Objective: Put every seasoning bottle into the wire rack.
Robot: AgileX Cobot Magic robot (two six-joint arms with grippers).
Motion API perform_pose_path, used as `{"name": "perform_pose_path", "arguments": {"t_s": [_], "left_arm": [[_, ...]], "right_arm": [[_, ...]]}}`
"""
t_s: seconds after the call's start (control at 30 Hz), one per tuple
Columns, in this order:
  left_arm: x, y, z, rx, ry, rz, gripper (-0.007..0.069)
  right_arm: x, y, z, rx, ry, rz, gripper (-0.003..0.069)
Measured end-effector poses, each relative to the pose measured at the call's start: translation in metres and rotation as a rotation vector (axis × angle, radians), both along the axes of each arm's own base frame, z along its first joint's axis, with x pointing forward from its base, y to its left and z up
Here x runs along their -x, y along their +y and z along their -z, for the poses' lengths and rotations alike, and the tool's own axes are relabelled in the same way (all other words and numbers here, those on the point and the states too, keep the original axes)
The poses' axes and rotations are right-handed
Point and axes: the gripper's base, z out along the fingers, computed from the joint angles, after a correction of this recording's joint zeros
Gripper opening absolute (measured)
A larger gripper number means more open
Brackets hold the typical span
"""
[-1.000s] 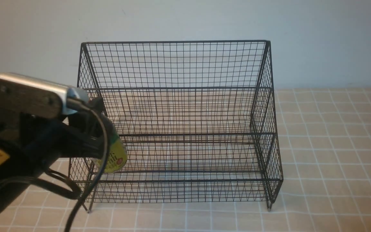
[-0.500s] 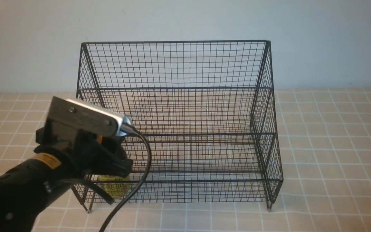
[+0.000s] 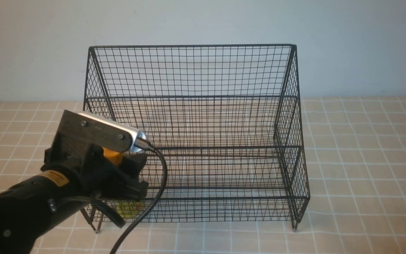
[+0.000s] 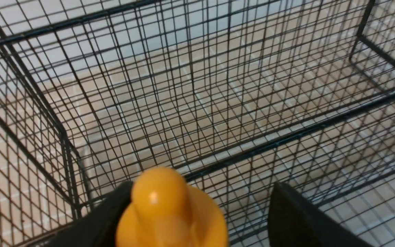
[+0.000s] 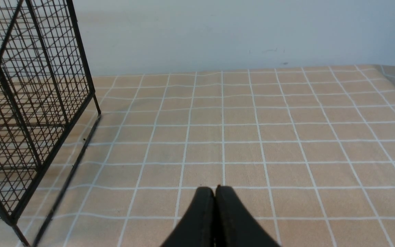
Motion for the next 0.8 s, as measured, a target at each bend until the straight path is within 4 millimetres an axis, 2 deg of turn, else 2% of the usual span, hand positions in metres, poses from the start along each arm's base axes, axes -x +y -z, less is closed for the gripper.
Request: {"name": "perform_pose_path", "arguments": {"t_s": [0.07, 0.17, 0.3, 0.4, 0.5, 0.6, 0.67, 0.8], "left_arm": [[0.008, 0.003, -0.014, 0.031, -0.042, 0.006, 0.0446], [0.012, 0.005, -0.022, 0.047, -0.072, 0.007, 0.0446], [0.033, 0.015, -0.05, 0.105, -0.171, 0.026, 0.0445], [0.043, 0.018, -0.059, 0.129, -0.191, 0.044, 0.0426], [0.062, 0.023, -0.069, 0.167, -0.181, 0.09, 0.0356], [0.082, 0.025, -0.072, 0.178, -0.136, 0.163, 0.0243], [0.101, 0.028, -0.074, 0.17, -0.102, 0.235, 0.0126], [0.121, 0.033, -0.076, 0.177, -0.086, 0.289, 0.0022]], "right_arm": [[0.0, 0.0, 0.0, 0.0, 0.0, 0.0, -0.0012], [0.0, 0.0, 0.0, 0.0, 0.0, 0.0, -0.0012], [0.0, 0.0, 0.0, 0.0, 0.0, 0.0, -0.0012], [0.0, 0.0, 0.0, 0.0, 0.0, 0.0, -0.0012], [0.0, 0.0, 0.0, 0.0, 0.0, 0.0, -0.0012], [0.0, 0.0, 0.0, 0.0, 0.0, 0.0, -0.0012], [0.0, 0.0, 0.0, 0.0, 0.0, 0.0, -0.0012], [0.0, 0.0, 0.0, -0.001, 0.0, 0.0, -0.0012]]}}
